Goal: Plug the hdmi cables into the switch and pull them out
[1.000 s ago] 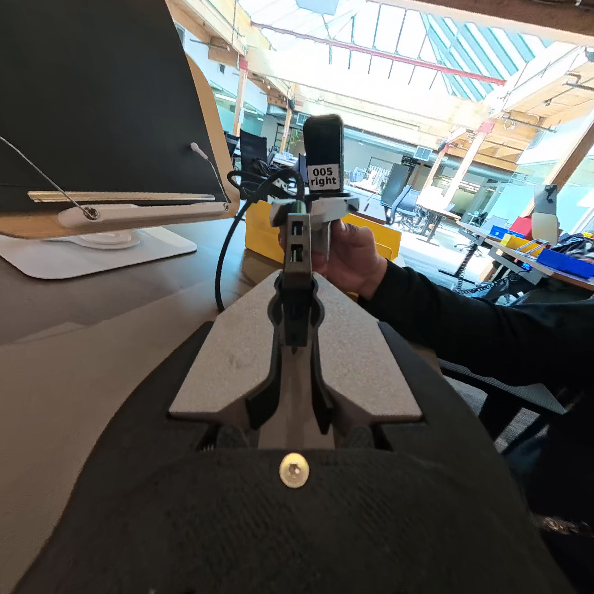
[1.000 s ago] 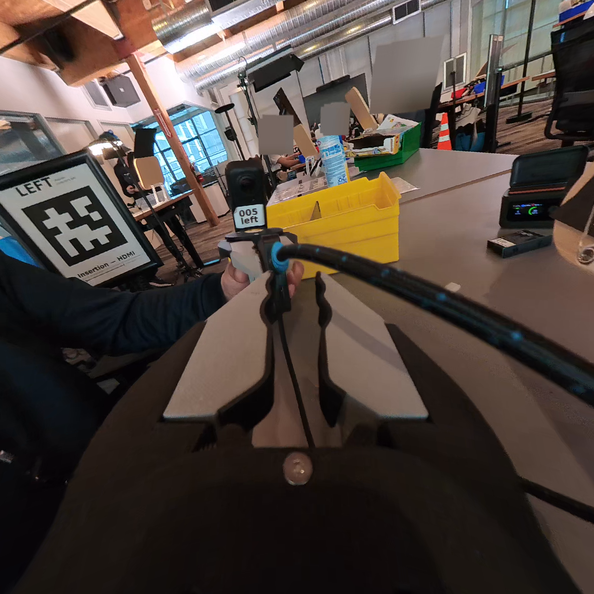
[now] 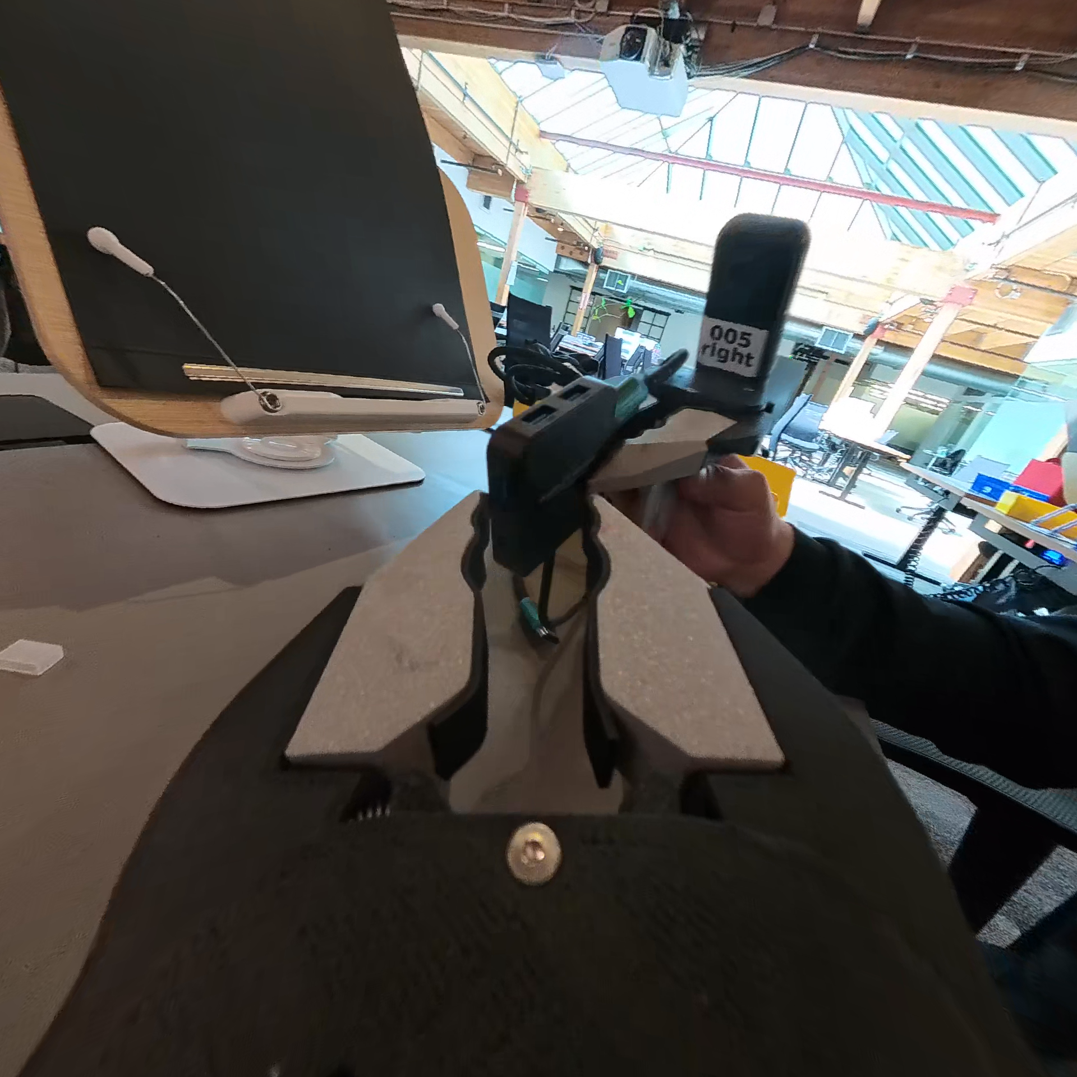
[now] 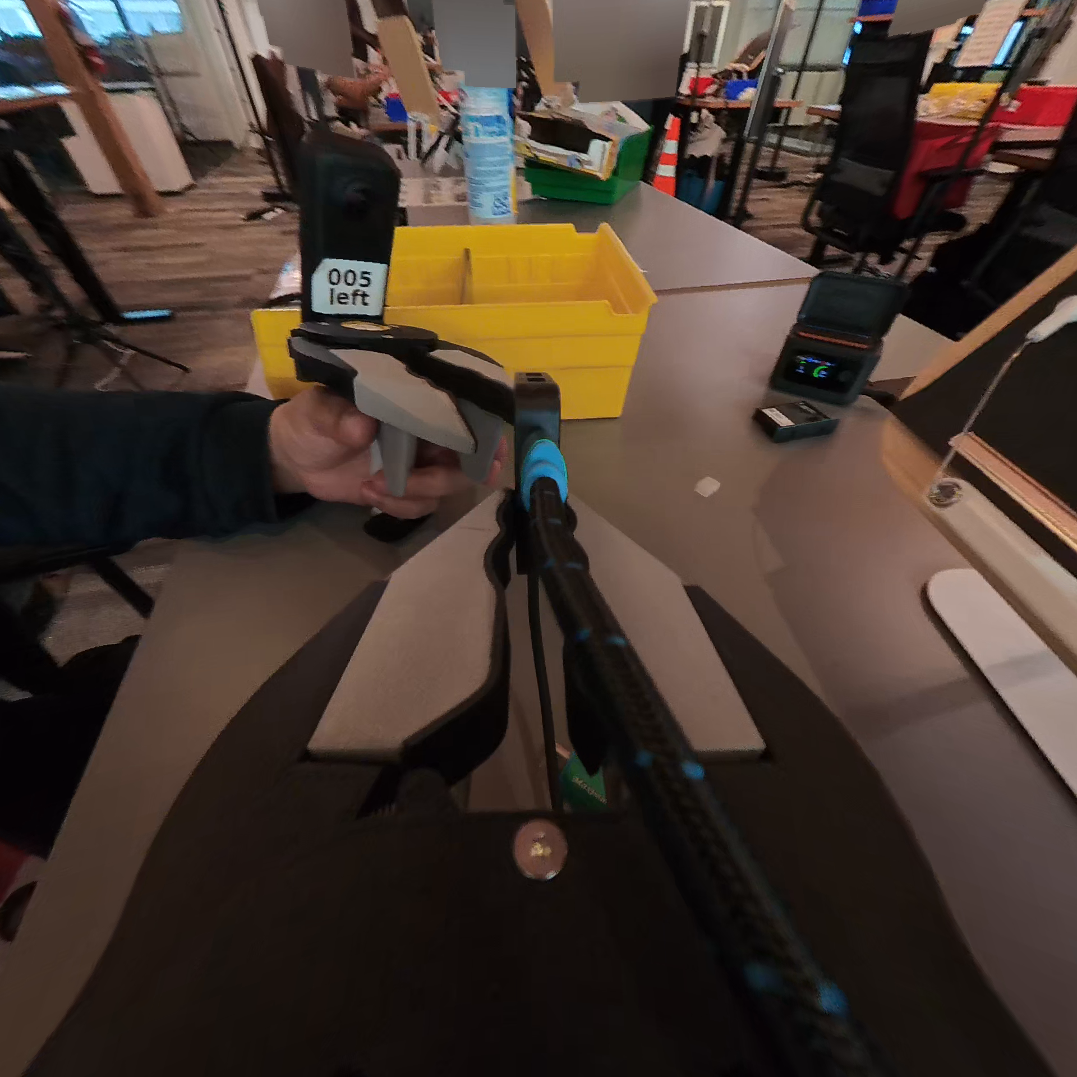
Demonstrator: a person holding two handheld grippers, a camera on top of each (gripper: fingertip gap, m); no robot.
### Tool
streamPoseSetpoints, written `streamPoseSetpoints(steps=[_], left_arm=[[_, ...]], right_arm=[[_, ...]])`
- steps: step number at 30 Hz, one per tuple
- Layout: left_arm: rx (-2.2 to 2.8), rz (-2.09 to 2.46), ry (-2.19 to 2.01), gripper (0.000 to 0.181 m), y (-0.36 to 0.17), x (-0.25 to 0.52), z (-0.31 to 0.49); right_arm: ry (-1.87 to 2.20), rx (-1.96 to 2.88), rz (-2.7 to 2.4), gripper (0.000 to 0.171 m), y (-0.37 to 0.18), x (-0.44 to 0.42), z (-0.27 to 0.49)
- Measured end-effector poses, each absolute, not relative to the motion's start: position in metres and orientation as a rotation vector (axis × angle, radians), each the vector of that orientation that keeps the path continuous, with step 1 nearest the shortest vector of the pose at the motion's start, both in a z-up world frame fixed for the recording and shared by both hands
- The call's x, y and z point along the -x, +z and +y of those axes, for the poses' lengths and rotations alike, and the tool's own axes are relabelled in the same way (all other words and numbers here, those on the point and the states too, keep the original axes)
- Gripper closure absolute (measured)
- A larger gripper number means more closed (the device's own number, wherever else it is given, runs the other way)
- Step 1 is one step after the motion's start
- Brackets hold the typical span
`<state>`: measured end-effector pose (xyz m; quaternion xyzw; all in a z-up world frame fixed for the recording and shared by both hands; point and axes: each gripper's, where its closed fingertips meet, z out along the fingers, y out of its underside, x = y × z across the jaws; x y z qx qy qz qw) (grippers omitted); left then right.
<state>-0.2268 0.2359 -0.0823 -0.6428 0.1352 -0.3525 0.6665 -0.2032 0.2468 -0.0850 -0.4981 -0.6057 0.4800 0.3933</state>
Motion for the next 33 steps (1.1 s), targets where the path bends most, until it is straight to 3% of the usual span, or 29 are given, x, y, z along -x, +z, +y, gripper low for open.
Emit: streamPoseSetpoints(steps=[6, 22, 29, 33], left_arm=[[1.430, 0.234, -0.739, 0.157, -0.079, 0.243, 0.240], [1.449, 0.210, -0.662, 0.165, -0.082, 0.249, 0.243], [1.488, 0.229, -0.650, 0.166, -0.086, 0.245, 0.246], [1.497, 0.242, -0.644, 0.168, -0.087, 0.243, 0.246]], right_arm=[[1.105, 1.258, -1.461, 0.160, -0.043, 0.202, 0.246], [1.079, 1.096, -1.405, 0.160, 0.149, 0.134, 0.221], [0.731, 1.190, -1.259, 0.160, 0.213, 0.056, 0.285], [0.510, 1.303, -1.205, 0.160, 0.206, 0.009, 0.338]])
